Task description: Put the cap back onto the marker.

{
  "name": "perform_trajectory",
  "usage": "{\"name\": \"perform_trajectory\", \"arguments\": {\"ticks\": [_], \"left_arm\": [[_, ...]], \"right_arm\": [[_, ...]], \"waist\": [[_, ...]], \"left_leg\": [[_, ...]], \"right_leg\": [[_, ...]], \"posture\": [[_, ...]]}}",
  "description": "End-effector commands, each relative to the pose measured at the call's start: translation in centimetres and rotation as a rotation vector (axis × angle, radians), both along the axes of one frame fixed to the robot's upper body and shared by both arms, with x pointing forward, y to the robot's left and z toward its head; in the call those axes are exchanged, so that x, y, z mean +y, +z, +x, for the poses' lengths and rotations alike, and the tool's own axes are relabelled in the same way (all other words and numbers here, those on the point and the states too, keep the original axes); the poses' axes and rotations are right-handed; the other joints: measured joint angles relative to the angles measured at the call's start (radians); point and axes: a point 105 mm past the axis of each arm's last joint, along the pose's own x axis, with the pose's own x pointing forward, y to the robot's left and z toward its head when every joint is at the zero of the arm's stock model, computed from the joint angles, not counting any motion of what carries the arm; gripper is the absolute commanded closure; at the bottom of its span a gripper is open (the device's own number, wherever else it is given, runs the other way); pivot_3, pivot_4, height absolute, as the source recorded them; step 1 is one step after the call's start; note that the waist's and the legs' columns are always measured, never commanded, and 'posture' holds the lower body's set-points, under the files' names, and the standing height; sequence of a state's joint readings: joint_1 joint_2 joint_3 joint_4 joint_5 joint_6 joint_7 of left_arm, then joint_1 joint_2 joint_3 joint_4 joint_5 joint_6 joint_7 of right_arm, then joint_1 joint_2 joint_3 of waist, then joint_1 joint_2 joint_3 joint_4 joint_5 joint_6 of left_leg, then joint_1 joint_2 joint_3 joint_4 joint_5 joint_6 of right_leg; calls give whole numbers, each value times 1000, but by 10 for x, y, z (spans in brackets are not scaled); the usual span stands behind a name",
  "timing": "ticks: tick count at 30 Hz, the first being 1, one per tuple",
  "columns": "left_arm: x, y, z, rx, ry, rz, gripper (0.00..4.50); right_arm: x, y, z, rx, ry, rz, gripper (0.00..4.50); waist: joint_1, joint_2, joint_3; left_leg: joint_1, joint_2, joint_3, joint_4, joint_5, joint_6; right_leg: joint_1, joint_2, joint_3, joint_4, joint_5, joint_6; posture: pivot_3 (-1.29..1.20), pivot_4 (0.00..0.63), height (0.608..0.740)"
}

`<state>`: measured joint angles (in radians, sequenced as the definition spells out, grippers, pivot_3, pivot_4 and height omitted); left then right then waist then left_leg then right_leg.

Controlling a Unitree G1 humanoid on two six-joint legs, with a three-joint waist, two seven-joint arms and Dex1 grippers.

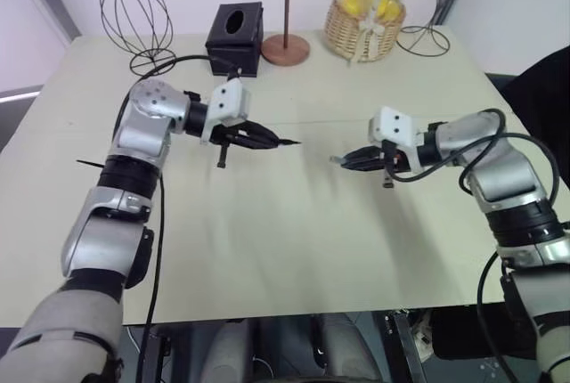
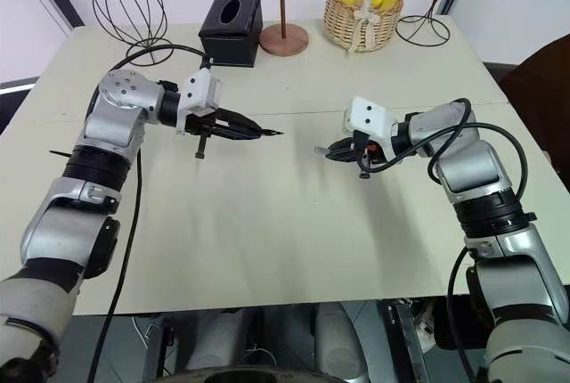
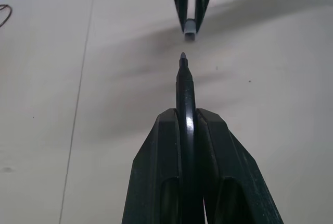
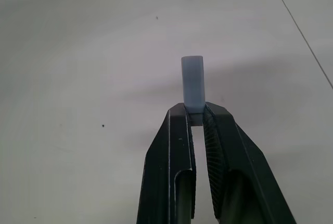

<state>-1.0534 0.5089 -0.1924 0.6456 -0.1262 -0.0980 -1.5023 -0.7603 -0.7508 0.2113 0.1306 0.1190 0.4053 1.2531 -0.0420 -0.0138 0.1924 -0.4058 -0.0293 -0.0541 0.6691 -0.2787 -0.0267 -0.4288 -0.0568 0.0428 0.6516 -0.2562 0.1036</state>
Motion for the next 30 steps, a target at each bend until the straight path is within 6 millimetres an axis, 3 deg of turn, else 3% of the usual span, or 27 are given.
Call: {"name": "perform_trajectory", "arguments": {"ticks": [1,13,18,30], "left_arm": [[-6,9,-4,-74,-39,19,4500],[-19,-7,-6,-184,-84,122,4500],[-29,-2,-5,-177,-81,80,4500],[-24,-5,0,-181,-65,97,4500]], "right_arm": [[7,16,1,-53,20,26,4456],[19,14,7,-27,27,47,4456],[25,11,6,-16,34,50,4456],[26,8,-2,-11,42,51,4456]], "waist": [[0,0,0],[3,0,0],[4,0,0],[3,0,0]], "left_leg": [[0,0,0,0,0,0],[0,0,0,0,0,0],[0,0,0,0,0,0],[-1,0,0,0,0,0]], "right_leg": [[0,0,0,0,0,0],[0,0,0,0,0,0],[0,0,0,0,0,0],[0,0,0,0,0,0]], "posture": [[0,150,740],[0,150,740],[0,150,740],[0,150,740]]}}
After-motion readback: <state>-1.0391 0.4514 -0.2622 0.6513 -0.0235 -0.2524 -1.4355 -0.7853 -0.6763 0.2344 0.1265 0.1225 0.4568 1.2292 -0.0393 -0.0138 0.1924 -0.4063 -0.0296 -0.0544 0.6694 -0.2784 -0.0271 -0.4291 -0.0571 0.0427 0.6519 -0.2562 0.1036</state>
